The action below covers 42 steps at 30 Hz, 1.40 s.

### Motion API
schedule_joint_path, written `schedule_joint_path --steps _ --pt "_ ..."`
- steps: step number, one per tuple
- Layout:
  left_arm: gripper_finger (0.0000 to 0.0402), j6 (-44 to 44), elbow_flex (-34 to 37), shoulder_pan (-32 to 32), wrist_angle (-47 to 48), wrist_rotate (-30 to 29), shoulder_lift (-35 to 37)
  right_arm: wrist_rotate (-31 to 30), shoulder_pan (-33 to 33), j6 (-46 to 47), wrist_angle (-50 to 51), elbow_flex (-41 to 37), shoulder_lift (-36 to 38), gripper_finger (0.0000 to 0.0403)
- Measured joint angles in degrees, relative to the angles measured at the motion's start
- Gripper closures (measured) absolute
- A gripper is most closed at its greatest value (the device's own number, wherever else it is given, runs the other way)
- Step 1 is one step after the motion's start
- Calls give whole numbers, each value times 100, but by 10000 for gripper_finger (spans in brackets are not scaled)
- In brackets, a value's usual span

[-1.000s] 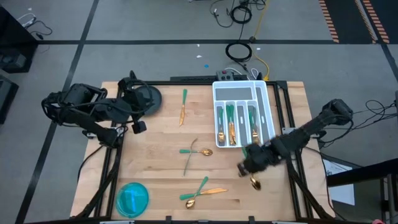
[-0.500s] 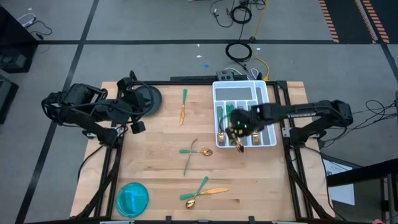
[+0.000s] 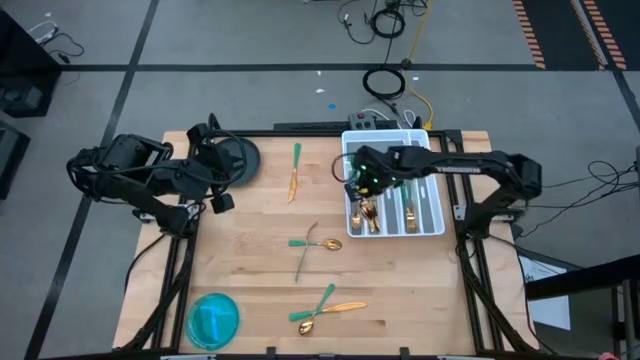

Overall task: Sort silverware
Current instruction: Put the bottom right green spoon on the silverware tray with the other green spoon

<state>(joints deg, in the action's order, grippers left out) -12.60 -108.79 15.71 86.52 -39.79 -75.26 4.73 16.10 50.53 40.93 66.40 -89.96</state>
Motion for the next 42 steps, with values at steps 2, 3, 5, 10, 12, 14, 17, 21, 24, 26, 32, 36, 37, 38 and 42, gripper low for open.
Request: schedule_joint_path --steps 2,3,5,10,12,14,17,21,24,26,32,36,37,38,42 --pt "338 0 4 0 -2 -2 -2 4 73 -163 15 299 -262 402" --pt "338 -2 4 2 -1 -4 -1 -6 92 -195 64 427 -378 402" --pt "338 -11 4 2 -2 -6 -1 -14 138 -251 91 598 -568 402" --pt "338 -8 4 2 -2 -4 2 -20 186 -222 6 658 -845 402" --pt "338 -7 4 2 0 -4 2 -46 149 -185 -15 657 -904 402" --pt "338 -7 4 1 -1 -4 2 -49 110 -134 -28 657 -937 402" --pt "338 -7 4 0 -2 -4 2 -83 18 -15 -147 654 -935 402" --pt "338 -4 4 2 -2 -4 10 -186 -30 140 -505 505 -846 402" --pt "338 -3 4 1 -4 -4 42 -188 -36 239 -763 367 -790 402" --pt "338 -11 4 2 -2 -4 59 -202 -84 273 -985 194 -687 402" --pt "338 -5 4 1 -2 -107 131 -329 -166 761 -1586 -589 23 402" --pt "338 74 4 -23 -6 -233 129 -468 -86 1006 -890 -772 422 402" --pt "338 107 4 -40 -11 -236 129 -482 -74 1009 -808 -742 458 402" --pt "338 117 4 -57 -16 -237 129 -486 -72 1005 -736 -683 469 402" --pt "338 116 4 -176 -22 -249 129 -479 -82 999 -50 -283 258 402"
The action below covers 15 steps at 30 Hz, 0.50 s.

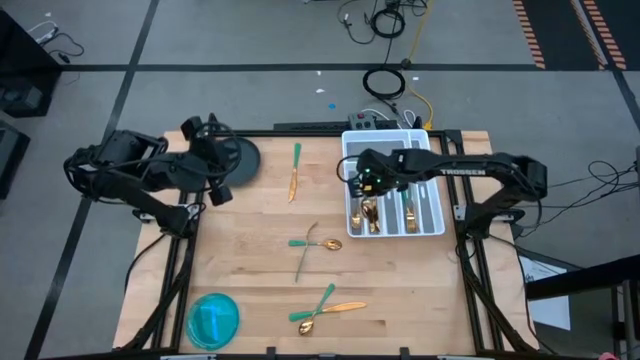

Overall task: Sort silverware
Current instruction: Put the bottom right green spoon on the silverware tray with the other green spoon

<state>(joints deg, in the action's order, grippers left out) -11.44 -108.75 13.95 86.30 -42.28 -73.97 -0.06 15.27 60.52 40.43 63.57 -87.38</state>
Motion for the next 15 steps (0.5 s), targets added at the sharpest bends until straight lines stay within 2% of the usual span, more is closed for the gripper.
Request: schedule_joint_path --steps 5,15 --pt "338 34 0 -92 0 -2 0 53 -1 -47 648 363 -289 402" --pt "338 36 0 -228 17 3 -2 253 -1 -196 885 790 -944 403"
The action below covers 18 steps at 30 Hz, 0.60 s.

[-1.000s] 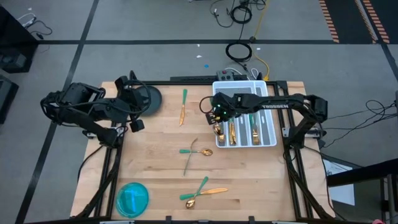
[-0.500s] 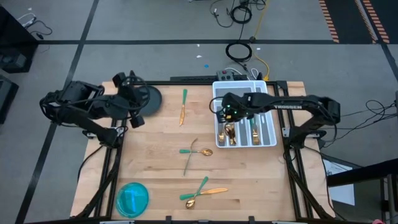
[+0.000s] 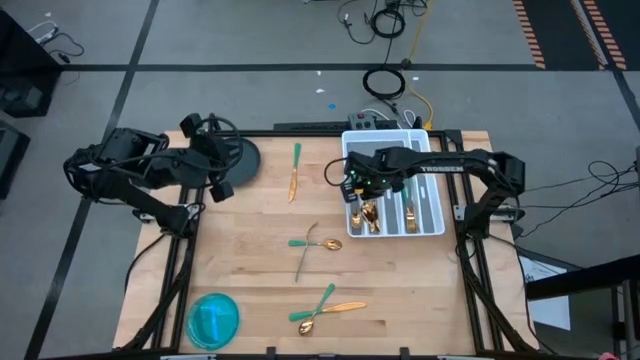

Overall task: Sort silverware
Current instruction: Put the bottom right green spoon on the silverware tray with the other green spoon

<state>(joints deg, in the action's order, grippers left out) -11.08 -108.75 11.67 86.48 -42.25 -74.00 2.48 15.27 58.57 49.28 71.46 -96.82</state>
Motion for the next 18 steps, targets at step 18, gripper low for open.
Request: schedule_joint_path --steps 18 --pt "338 152 0 -10 2 29 0 308 69 -71 -399 26 -510 403"
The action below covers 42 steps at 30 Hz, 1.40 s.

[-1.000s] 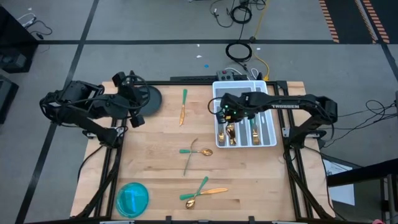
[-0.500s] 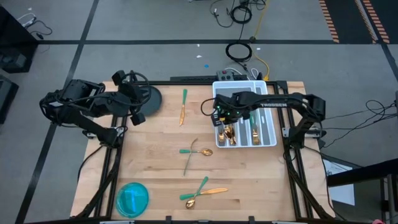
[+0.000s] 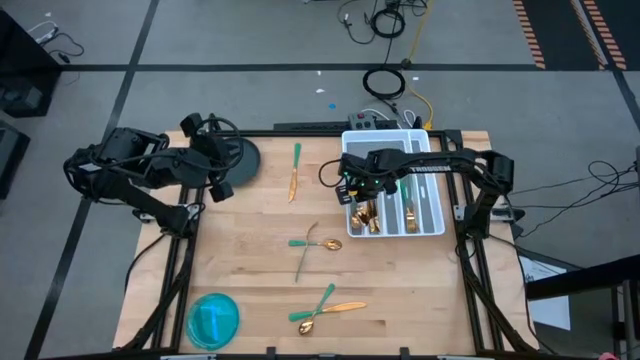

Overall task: Sort silverware
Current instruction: Put the bottom right green spoon on the silverware tray with the other green spoon

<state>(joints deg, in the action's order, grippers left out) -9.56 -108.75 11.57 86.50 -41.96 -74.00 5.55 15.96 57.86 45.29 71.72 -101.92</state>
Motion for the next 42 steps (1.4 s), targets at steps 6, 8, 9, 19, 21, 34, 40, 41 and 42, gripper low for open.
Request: schedule_joint_path --steps 6,8,9,19,21,34,40,41,42 --pt "338 8 0 0 4 7 0 79 -10 -1 -117 0 -170 403" --pt "338 107 0 0 4 7 0 90 -10 -1 -133 0 -181 403" --pt "338 133 0 0 2 7 0 134 -10 -1 -156 0 -192 403" --pt "338 179 0 -74 4 -8 0 213 -3 132 -296 0 -204 403" --pt "338 247 0 -74 2 -8 0 205 -3 139 -303 0 -204 403" --pt "338 289 0 -74 2 -8 0 194 -3 219 -344 0 -454 403" --pt "338 332 0 -74 2 -6 0 8 -5 179 -359 0 -488 403" --pt "338 376 0 -74 2 -6 5 -47 -3 135 -359 0 -488 402" --pt "338 398 0 -74 2 -4 7 -77 -3 118 -356 0 -488 400"
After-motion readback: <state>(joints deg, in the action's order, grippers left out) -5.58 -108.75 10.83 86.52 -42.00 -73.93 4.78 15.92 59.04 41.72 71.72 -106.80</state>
